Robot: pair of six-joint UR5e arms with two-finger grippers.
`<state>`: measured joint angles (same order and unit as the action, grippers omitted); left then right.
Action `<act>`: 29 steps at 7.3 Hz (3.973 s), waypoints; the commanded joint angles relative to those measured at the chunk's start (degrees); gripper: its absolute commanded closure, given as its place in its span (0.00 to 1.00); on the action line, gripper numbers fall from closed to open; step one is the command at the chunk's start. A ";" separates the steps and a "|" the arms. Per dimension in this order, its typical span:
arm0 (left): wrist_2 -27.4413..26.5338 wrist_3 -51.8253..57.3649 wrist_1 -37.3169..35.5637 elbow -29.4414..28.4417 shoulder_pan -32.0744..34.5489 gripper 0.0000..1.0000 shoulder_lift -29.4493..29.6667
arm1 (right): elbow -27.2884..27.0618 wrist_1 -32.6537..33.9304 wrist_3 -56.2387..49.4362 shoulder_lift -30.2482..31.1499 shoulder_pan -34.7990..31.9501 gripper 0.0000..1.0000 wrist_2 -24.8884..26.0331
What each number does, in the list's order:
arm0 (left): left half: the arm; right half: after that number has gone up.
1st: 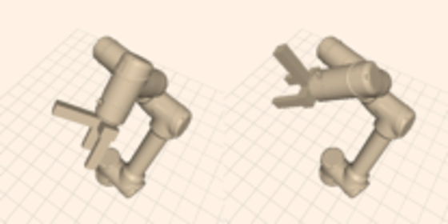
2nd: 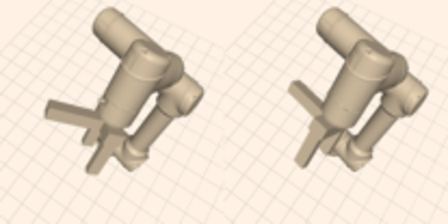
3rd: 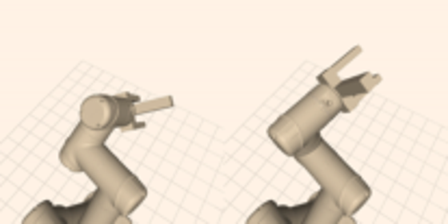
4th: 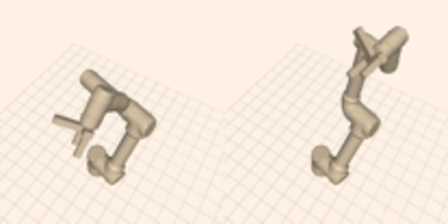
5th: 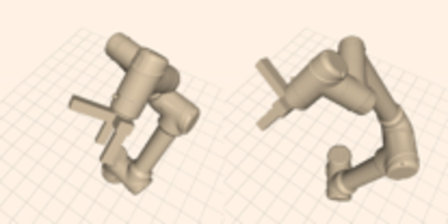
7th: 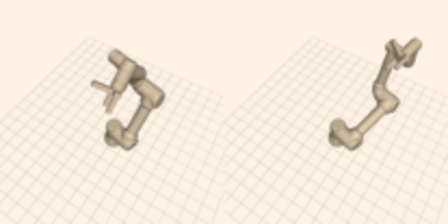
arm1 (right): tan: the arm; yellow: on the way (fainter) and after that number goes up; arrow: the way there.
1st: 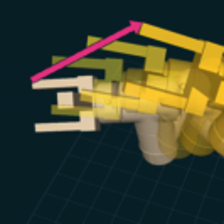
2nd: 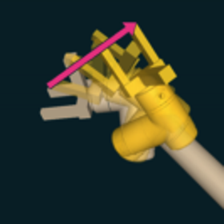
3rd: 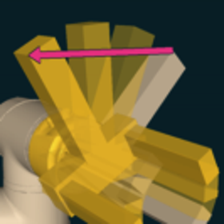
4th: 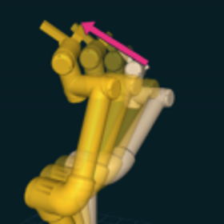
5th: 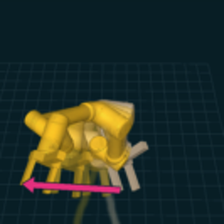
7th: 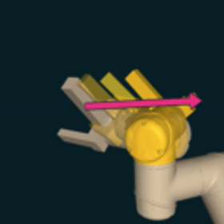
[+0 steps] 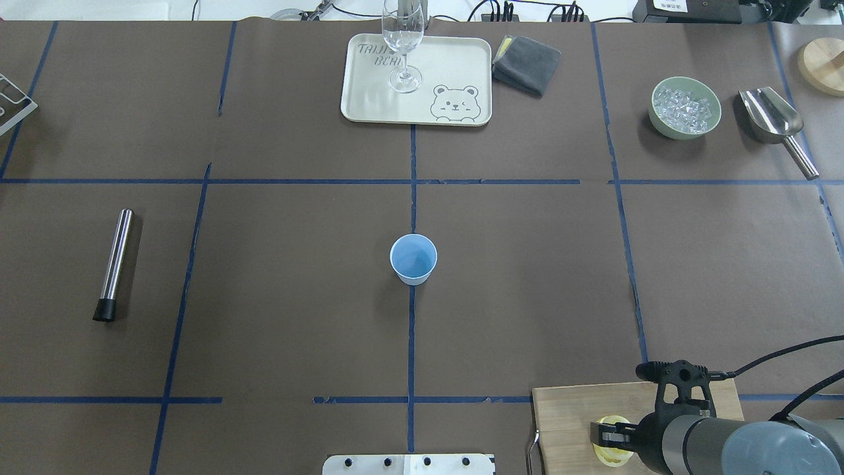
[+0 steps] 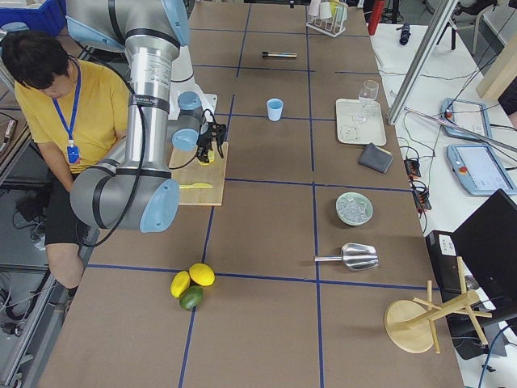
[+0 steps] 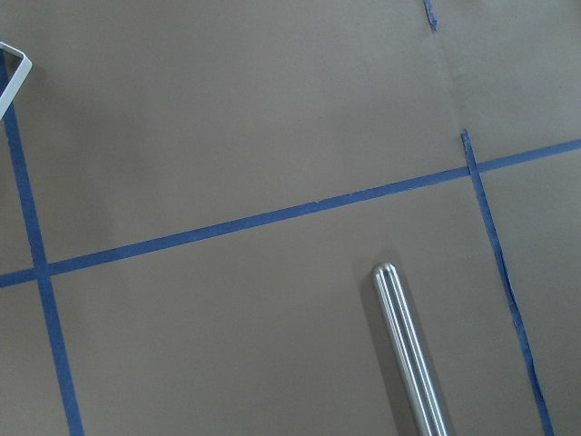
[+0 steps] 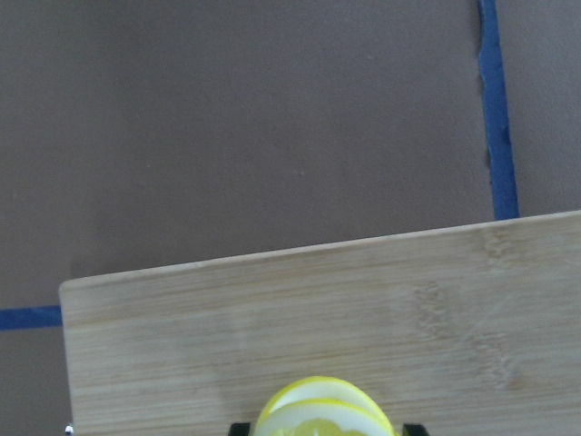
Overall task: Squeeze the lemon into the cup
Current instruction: 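Grasp the lemon slice with the right gripper and lift it, then carry the lemon slice with the right gripper over the blue cup, then open the right gripper to drop the lemon slice into the cup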
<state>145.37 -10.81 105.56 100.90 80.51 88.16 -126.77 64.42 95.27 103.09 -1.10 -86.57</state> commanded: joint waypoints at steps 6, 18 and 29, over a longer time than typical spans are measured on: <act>0.00 0.00 -0.01 0.00 0.00 0.00 0.00 | -5.06 0.00 0.44 1.77 -1.61 0.43 0.00; 0.18 -0.18 -0.01 0.62 0.00 0.00 0.09 | 26.90 24.44 2.64 -55.79 -21.57 0.43 -5.27; -16.40 -17.92 5.94 0.44 -16.63 0.00 3.50 | 23.10 19.60 1.33 -50.22 -31.64 0.14 -19.02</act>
<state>138.99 -19.83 108.70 101.38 71.45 90.22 -99.79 84.02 97.53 49.41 -28.29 -100.47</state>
